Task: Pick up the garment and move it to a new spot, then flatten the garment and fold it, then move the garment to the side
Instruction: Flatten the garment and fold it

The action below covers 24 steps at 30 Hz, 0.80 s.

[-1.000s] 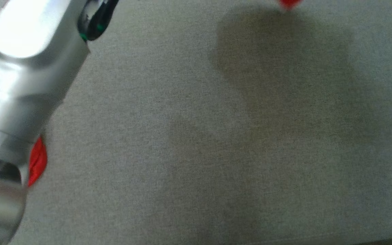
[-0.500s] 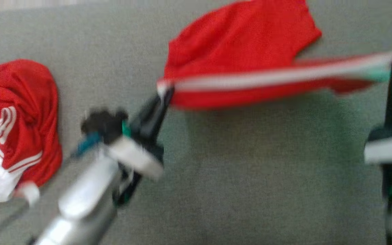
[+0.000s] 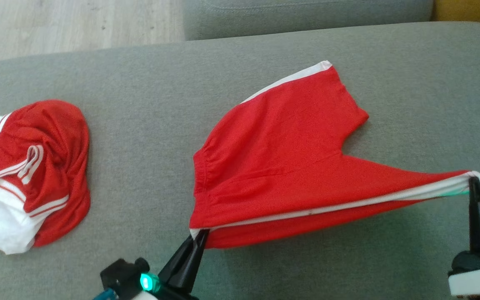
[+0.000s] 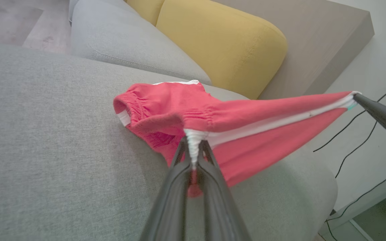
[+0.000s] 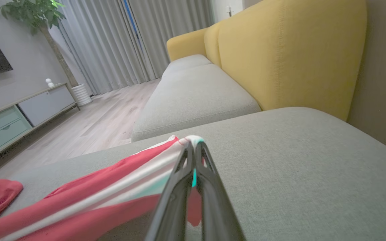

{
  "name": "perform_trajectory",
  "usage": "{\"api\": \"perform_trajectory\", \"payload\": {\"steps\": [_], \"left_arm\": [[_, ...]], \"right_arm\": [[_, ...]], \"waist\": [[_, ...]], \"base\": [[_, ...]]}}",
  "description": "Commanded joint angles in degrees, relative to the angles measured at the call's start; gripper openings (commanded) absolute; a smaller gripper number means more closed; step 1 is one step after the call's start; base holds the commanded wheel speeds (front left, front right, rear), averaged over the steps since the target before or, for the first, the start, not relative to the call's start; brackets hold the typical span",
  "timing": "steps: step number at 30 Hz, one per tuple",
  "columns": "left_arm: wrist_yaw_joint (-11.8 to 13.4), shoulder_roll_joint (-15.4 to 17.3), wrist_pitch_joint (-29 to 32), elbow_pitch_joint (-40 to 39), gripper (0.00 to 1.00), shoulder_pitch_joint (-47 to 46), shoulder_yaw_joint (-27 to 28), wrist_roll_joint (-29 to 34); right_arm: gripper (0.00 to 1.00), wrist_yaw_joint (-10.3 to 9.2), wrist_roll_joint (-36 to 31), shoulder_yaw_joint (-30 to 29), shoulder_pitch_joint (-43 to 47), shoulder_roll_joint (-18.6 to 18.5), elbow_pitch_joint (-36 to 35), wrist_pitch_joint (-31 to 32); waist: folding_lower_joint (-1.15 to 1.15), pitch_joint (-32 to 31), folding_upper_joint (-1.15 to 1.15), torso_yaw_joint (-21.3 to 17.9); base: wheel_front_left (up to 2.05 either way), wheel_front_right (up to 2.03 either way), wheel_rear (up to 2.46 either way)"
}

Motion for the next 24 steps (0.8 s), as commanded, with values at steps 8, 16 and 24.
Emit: {"api": "perform_trajectory", "payload": {"steps": [8, 16, 24], "left_arm": [[-0.51, -4.18, 4.57, -0.88, 0.0, -10.44, 3.05, -4.86], [-2.02, -9.74, 7.24, 9.02, 0.0, -21.17, 4.73, -9.75], [-3.6, -13.55, 7.53, 19.18, 0.0, -30.5, 5.46, -15.36]], "right_arm": [[0.0, -0.05, -1.27, 0.68, -12.85, -2.55, 4.58, 2.54], [0.0, -0.05, -2.65, 2.75, -28.34, -3.72, 17.95, 1.21], [0.0, -0.05, -4.97, 4.85, -42.77, -5.45, 33.08, -0.82]], "waist": [[0.02, 4.21, 0.0, 3.56], [0.02, 7.8, 0.0, 6.09], [0.02, 11.25, 0.0, 8.59]], "base": [[0.0, 0.0, 0.0], [0.0, 0.0, 0.0], [0.0, 0.0, 0.0]]}}
